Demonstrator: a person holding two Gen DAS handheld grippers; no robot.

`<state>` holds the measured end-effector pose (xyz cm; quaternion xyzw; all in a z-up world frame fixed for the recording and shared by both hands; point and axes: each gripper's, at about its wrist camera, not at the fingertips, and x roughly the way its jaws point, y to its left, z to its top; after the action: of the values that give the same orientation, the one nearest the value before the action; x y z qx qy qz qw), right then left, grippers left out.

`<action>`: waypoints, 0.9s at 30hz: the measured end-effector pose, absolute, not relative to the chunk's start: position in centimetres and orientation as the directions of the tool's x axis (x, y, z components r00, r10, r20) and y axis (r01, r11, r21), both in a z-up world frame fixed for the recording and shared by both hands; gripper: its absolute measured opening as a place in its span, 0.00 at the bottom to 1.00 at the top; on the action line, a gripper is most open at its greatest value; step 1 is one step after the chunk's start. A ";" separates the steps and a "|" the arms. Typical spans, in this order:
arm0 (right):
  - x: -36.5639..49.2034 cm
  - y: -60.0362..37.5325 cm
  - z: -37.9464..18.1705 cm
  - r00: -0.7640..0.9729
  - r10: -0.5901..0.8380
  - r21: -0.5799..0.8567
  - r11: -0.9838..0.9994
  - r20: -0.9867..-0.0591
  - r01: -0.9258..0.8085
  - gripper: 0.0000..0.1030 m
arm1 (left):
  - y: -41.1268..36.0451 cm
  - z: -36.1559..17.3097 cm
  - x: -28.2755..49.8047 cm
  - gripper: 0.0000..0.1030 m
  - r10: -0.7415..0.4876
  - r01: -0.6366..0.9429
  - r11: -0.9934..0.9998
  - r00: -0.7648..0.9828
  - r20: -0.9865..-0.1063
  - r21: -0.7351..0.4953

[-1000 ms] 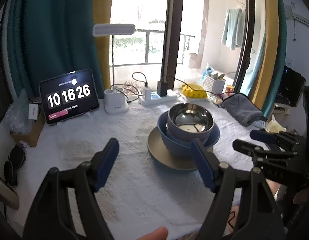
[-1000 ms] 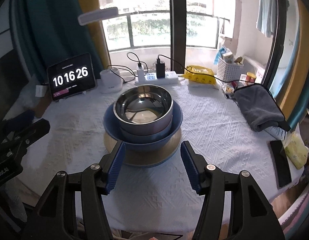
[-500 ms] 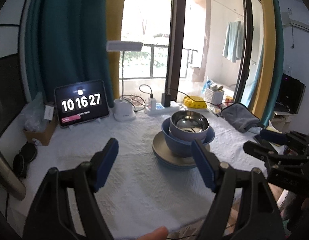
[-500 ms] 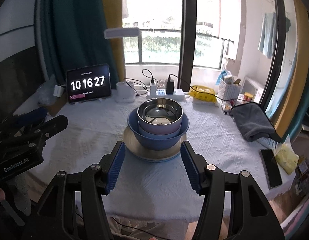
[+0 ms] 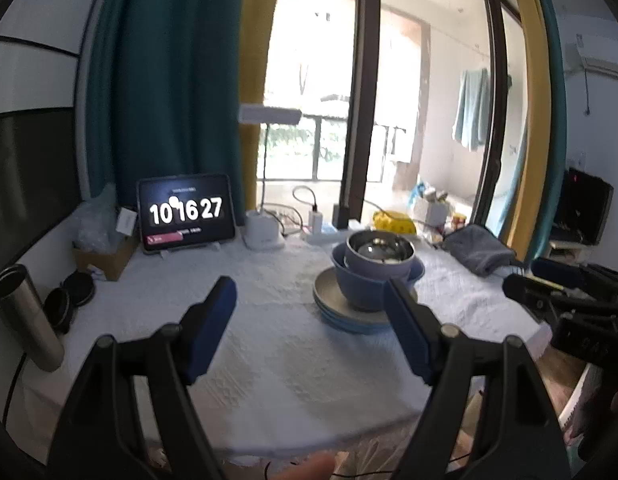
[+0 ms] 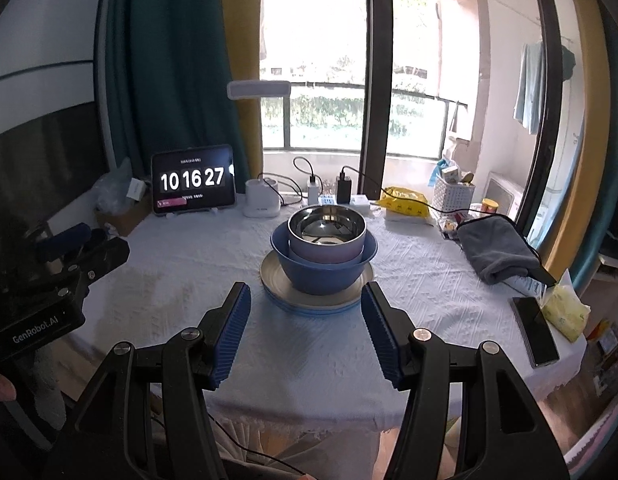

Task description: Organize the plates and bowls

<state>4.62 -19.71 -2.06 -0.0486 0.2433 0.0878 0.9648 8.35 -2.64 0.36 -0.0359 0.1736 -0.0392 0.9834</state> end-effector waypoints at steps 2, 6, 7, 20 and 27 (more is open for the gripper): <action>3.8 -19.8 -1.9 0.878 0.133 -0.071 0.980 -0.459 -0.186 0.59 | -2.5 0.4 7.5 0.75 -0.083 0.056 0.994 0.944 -0.318 -0.091; 2.3 -20.0 -1.6 0.896 0.125 -0.085 0.981 -0.426 -0.177 0.59 | -2.4 0.5 5.7 0.75 -0.090 0.063 0.992 0.960 -0.267 -0.107; 1.9 -20.1 -1.6 0.902 0.127 -0.081 0.981 -0.414 -0.175 0.59 | -2.5 0.5 5.1 0.76 -0.092 0.068 0.992 0.966 -0.241 -0.106; -2.5 -19.2 -1.3 0.961 0.067 -0.143 0.984 -0.268 -0.109 0.59 | -2.3 0.7 2.2 0.76 -0.069 0.052 0.992 0.985 -0.156 -0.111; -2.4 -18.6 -1.7 0.955 0.092 -0.136 0.981 -0.281 -0.135 0.59 | -2.5 0.9 1.9 0.76 -0.070 0.057 0.994 0.987 -0.144 -0.091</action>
<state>-2.40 -18.57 -1.67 -0.0773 0.1381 0.0575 0.9857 1.86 -2.48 0.85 -0.0435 0.0735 -0.0320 0.9958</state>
